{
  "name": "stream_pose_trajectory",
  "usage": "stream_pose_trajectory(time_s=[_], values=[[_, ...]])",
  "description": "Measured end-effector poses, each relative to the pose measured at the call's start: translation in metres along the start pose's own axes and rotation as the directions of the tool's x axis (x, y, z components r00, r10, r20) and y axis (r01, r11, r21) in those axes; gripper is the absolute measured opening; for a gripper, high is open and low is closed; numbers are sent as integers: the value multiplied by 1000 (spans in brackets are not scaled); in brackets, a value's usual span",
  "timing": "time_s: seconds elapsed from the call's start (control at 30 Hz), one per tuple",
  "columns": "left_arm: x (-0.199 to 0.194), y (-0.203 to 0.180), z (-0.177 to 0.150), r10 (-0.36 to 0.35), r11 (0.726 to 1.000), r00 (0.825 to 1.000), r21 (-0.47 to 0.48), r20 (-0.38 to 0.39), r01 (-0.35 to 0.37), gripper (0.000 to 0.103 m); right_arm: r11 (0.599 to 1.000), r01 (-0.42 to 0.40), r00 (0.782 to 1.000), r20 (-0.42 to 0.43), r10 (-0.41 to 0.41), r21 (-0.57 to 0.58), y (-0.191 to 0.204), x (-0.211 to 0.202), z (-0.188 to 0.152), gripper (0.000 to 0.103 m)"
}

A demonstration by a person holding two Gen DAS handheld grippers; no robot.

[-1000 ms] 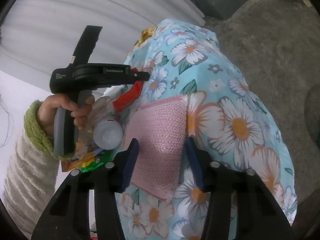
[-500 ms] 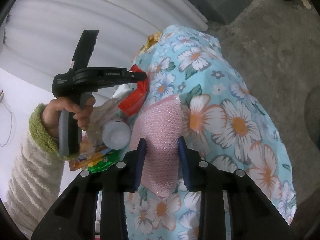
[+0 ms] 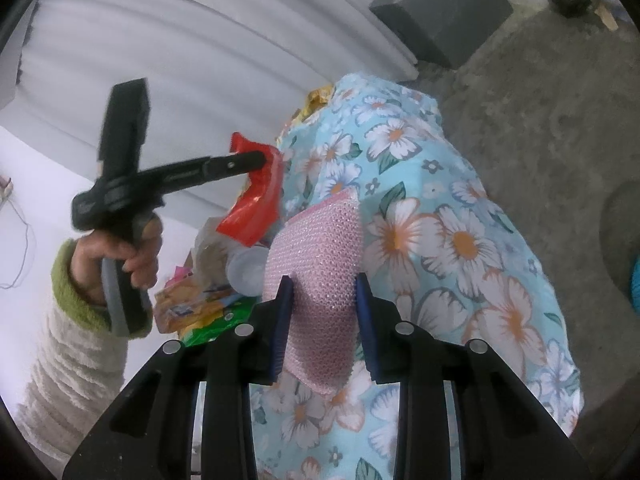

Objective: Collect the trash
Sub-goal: 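Carry wrapper and sponge over the wastebasket and open both tools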

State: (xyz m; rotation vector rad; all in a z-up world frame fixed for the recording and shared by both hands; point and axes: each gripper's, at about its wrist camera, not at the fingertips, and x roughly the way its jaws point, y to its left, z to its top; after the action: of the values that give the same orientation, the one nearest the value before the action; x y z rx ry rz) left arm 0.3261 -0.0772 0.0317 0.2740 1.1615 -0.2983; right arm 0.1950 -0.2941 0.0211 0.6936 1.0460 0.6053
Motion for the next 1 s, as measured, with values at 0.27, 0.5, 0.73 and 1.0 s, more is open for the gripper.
stream_pose_trajectory(time_s=[0.27,0.5,0.73,1.0], values=[[-42,-27,-17,-42,997,996,62,79,38,4,1000,20,998,62,-20,7,4,-29,-10,28],[-93,-59,-44,-51,992,971,120,232,24,4,999,47,989,135,-51,26,2,-60,-28,28],[-113,-88,-89,-119,991,927,105,356,86,4,995,77,974,207,-88,61,-6,-87,-44,28],[-93,-119,-108,-209,978,904,83,374,191,4,980,143,947,269,-175,136,-26,-110,-60,28]])
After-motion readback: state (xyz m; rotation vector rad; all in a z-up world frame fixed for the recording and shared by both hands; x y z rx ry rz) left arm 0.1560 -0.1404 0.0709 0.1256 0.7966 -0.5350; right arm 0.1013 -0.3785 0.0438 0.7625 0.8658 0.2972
